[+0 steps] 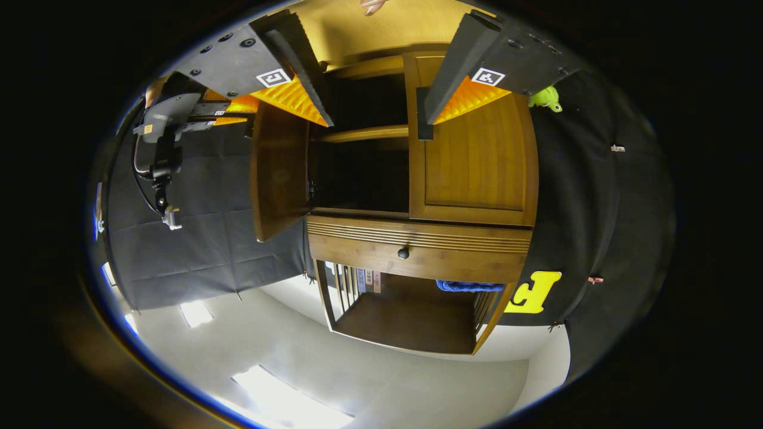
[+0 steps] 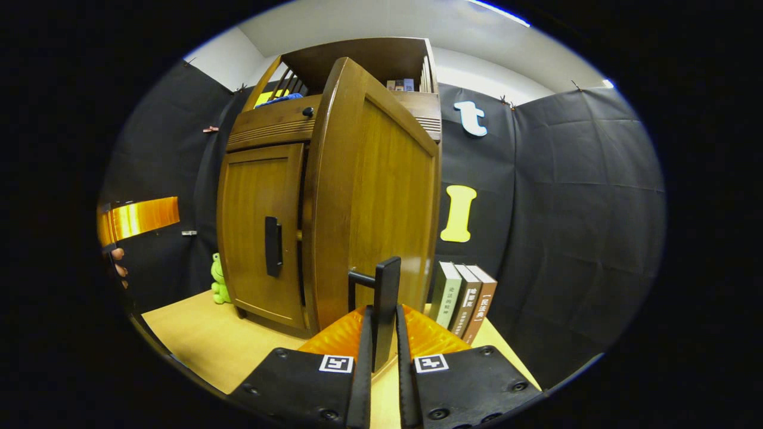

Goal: Open the right door of the double-door shoe cabinet with the right hand, and open the left door with the left hand.

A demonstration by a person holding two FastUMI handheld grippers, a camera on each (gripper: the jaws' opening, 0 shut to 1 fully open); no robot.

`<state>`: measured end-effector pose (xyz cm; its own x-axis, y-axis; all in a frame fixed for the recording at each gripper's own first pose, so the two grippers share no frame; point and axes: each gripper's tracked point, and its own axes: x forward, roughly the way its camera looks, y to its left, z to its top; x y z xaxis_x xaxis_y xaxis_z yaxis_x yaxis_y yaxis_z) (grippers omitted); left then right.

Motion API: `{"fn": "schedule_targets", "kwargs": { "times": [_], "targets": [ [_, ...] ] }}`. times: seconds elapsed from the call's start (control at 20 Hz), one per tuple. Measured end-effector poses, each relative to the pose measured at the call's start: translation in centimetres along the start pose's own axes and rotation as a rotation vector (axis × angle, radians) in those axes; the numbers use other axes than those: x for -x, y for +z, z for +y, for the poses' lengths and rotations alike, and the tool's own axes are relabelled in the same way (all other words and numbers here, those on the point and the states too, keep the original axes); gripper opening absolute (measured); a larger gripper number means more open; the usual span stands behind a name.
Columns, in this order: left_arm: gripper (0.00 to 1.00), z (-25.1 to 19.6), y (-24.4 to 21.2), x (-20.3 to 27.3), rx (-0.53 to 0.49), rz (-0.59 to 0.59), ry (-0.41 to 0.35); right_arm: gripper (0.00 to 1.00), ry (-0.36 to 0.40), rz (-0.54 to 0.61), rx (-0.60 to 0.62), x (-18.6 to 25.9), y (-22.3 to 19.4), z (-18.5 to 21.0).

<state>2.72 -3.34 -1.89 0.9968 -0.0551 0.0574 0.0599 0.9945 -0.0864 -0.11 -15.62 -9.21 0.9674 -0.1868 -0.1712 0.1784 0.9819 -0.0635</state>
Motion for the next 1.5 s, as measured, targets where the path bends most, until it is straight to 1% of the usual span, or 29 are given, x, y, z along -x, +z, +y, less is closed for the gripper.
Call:
{"fn": "schedule_targets", "kwargs": {
  "times": [0.05,0.15,0.2,0.25,0.35,0.4,0.45,0.55,0.75,0.8,0.95,1.0,1.05,1.15,1.2,1.25,1.35,1.45,1.5],
  "targets": [
    [0.94,-0.2,-0.1,-0.1,0.0,0.0,0.0,0.22,-0.024,-0.004,0.004,0.1,0.1,-0.8],
    [0.94,-0.6,-0.2,-0.4,0.005,0.003,-0.005,0.2,-0.059,0.005,-0.007,-0.1,-0.2,-2.2],
    [0.94,-0.7,-0.2,-0.5,0.007,0.005,-0.007,0.28,-0.087,0.007,-0.009,-0.1,-0.2,-3.3],
    [0.94,-0.7,-0.4,-0.6,0.006,0.007,-0.005,0.19,-0.096,0.008,-0.014,-0.1,-0.2,-3.9],
    [0.94,-0.7,-0.7,-0.8,0.007,0.009,-0.001,0.18,-0.107,0.012,-0.024,0.3,-0.3,-4.7],
    [0.94,-0.8,-0.8,-1.0,0.008,0.014,-0.001,0.1,-0.113,0.014,-0.027,0.5,-0.3,-5.1],
    [0.94,-0.8,-1.1,-1.1,0.009,0.019,-0.002,0.15,-0.117,0.016,-0.031,0.6,-0.3,-5.4],
    [0.94,-0.8,-1.5,-1.4,0.007,0.033,-0.003,0.14,-0.12,0.024,-0.038,0.9,-0.4,-5.6],
    [0.94,-1.0,-1.9,-2.0,0.022,0.044,-0.014,0.14,-0.167,0.018,-0.011,2.5,-0.2,-6.9],
    [0.94,-1.0,-2.0,-2.1,0.028,0.045,-0.015,0.14,-0.188,0.01,0.004,3.0,0.0,-7.5],
    [0.94,-1.2,-2.6,-2.1,0.044,0.052,-0.022,0.14,-0.287,-0.032,0.038,4.8,1.3,-9.9],
    [0.94,-1.3,-2.6,-2.1,0.05,0.054,-0.025,0.1,-0.316,-0.047,0.039,5.2,1.8,-10.7],
    [0.94,-1.4,-2.8,-2.2,0.053,0.055,-0.028,0.1,-0.323,-0.064,0.03,5.7,2.2,-11.1],
    [0.94,-1.3,-2.6,-2.1,0.053,0.052,-0.025,0.11,-0.275,-0.073,-0.029,6.3,2.7,-9.9],
    [0.94,-1.3,-2.6,-2.1,0.053,0.05,-0.025,0.23,-0.259,-0.075,-0.036,6.6,2.7,-9.6],
    [0.94,-1.4,-2.7,-2.0,0.054,0.049,-0.024,0.18,-0.256,-0.078,-0.027,6.7,2.8,-9.6],
    [0.94,-1.3,-2.6,-2.1,0.047,0.043,-0.014,0.18,-0.237,-0.087,-0.005,6.7,3.1,-9.5],
    [0.94,-1.2,-2.6,-2.1,0.034,0.034,-0.003,0.18,-0.19,-0.096,-0.002,7.1,3.6,-8.3],
    [0.94,-1.2,-2.6,-2.2,0.028,0.031,0.0,0.18,-0.162,-0.104,-0.002,7.3,3.4,-6.2]
  ]
}}
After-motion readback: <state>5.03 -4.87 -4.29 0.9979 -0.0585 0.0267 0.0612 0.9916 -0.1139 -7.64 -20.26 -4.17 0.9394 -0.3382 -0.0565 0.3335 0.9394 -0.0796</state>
